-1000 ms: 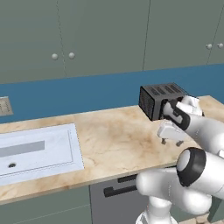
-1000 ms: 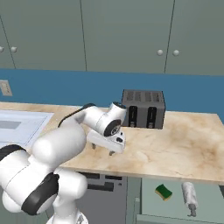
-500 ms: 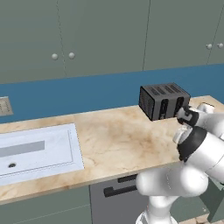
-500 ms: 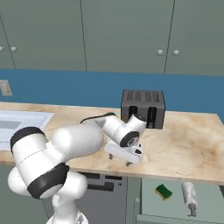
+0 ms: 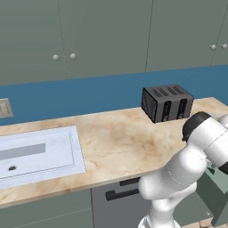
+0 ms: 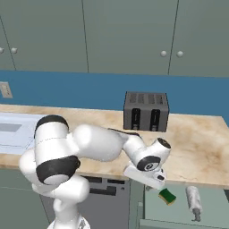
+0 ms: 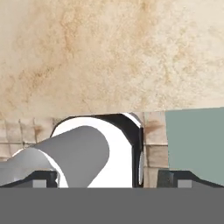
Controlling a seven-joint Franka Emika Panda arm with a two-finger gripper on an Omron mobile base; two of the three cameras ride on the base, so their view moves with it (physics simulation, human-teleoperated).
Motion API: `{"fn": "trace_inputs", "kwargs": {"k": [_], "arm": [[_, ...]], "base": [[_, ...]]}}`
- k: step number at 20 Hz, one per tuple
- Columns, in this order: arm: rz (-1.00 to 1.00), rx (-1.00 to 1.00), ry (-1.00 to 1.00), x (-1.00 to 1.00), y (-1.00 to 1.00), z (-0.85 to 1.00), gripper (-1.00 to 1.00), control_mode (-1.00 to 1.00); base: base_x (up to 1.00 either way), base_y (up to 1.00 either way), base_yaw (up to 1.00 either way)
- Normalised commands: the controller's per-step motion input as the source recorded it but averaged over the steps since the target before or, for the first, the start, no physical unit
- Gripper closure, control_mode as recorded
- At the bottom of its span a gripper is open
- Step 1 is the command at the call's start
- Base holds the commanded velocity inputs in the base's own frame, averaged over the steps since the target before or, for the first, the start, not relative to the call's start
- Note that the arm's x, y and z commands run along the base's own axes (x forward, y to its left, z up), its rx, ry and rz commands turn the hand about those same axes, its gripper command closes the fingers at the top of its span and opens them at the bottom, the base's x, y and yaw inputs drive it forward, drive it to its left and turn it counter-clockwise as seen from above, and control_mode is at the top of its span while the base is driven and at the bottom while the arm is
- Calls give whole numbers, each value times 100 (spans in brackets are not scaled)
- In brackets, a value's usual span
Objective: Restock the sink supplies by placing the sponge and soap dispenser on the counter and next to the sink. Make sure the soap dispenser is upright.
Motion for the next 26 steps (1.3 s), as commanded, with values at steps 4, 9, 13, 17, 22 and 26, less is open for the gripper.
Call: {"fn": "trace_inputs", "kwargs": {"k": [4, 9, 13, 17, 22, 26], "arm": [[0, 0, -18, -69, -61, 0, -100, -100], [0, 0, -9, -50, -61, -9, -100, -100], [0, 1, 0, -14, -77, -12, -100, -100], [1, 1, 0, 0, -60, -17, -100, -100], [0, 4, 5, 0, -38, -19, -100, -100], [0, 4, 9, -2, -20, -26, -100, -100]], "base": [[0, 0, 0], [0, 0, 0], [0, 0, 0], [0, 0, 0], [0, 0, 0], [0, 0, 0]]}}
